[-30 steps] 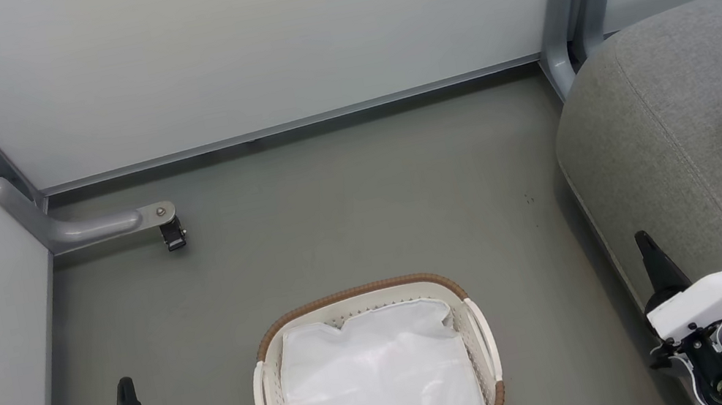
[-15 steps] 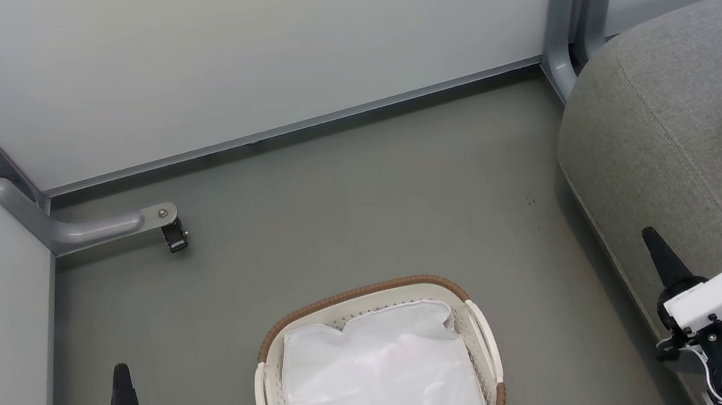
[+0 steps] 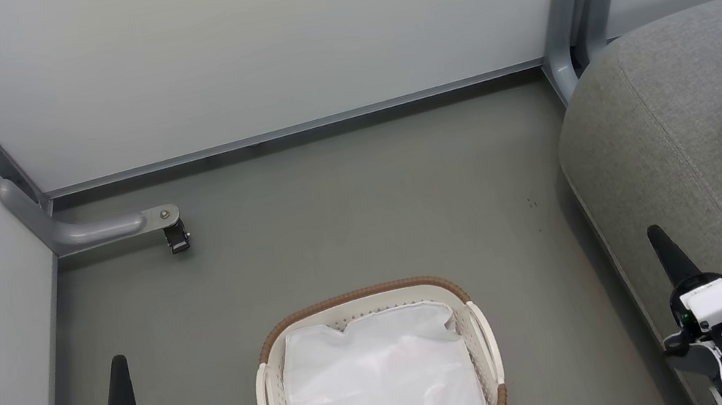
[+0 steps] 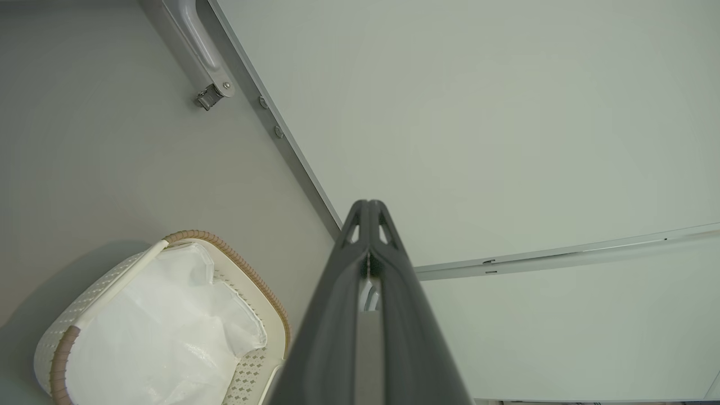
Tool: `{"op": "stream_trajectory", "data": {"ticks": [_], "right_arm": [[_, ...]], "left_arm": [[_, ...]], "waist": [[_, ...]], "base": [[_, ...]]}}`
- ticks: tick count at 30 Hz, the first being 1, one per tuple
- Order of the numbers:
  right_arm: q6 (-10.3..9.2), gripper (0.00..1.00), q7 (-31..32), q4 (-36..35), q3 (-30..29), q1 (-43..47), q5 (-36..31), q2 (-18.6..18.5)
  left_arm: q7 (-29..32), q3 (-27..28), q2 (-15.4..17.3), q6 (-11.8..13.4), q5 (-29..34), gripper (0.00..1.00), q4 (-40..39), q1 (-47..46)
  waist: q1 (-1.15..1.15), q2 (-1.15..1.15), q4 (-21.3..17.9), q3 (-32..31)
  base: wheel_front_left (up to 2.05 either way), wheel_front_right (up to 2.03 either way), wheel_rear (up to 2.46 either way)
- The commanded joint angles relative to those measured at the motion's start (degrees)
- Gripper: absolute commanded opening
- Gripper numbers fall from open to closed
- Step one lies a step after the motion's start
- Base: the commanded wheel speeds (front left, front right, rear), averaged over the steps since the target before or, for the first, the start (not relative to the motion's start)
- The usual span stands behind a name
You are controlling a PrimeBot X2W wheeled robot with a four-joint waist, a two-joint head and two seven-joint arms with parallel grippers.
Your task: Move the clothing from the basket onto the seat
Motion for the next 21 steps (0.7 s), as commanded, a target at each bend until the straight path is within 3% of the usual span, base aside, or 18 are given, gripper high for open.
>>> {"op": "stream_trajectory", "data": {"ticks": [1, 21], "right_arm": [[-0.03, 0.00, 0.5, -0.9, -0.4, 0.1, 1.6, -0.3], [-0.04, 0.00, 2.9, -3.0, -1.7, 1.1, 11.3, -0.4]], "left_arm": [[0.4, 0.2, 0.4, -0.4, -1.6, 0.00, -0.6, -1.5], [2.8, 0.8, 0.5, -0.7, -10.8, 0.00, -2.0, -1.9]], "waist": [[0.00, 0.00, 0.0, 0.0], [0.00, 0.00, 0.2, -0.4]], "base": [[0.00, 0.00, 0.00], [0.00, 0.00, 0.00]]}}
